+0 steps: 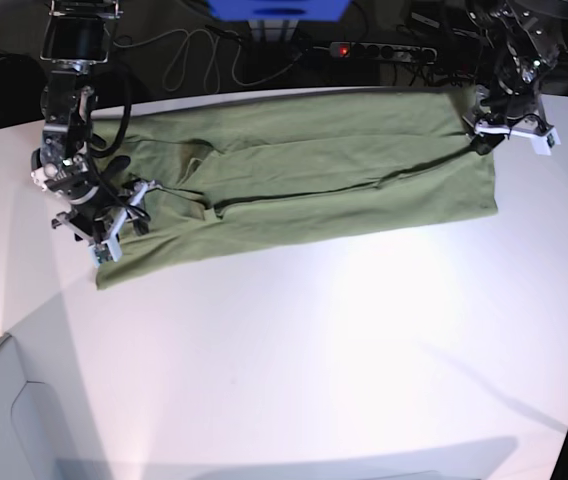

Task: Fold the T-shirt properly
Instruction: 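Open both grippers and reposition the left gripper on the shirt end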

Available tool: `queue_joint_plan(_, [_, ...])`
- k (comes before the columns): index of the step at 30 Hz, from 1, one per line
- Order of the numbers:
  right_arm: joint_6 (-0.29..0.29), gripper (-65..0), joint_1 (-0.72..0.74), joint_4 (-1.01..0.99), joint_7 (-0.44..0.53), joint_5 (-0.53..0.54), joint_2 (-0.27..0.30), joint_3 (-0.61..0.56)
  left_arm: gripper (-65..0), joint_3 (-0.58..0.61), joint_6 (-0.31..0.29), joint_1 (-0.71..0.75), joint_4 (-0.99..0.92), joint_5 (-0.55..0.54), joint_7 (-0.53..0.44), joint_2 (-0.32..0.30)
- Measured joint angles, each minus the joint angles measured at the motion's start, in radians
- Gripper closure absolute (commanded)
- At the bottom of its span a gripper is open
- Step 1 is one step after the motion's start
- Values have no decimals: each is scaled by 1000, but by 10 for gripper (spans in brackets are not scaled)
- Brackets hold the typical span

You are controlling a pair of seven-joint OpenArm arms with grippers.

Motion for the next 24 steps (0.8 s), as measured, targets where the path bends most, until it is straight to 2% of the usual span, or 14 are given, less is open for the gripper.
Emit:
queue_joint_plan(21, [0, -298, -6, 0, 0, 0, 0, 0, -348, 6, -1, -31, -19, 2, -10, 8])
queue_joint_plan(24, [0, -298, -6, 0, 0, 0, 0, 0, -300, 5, -5, -32, -52, -19, -31, -3])
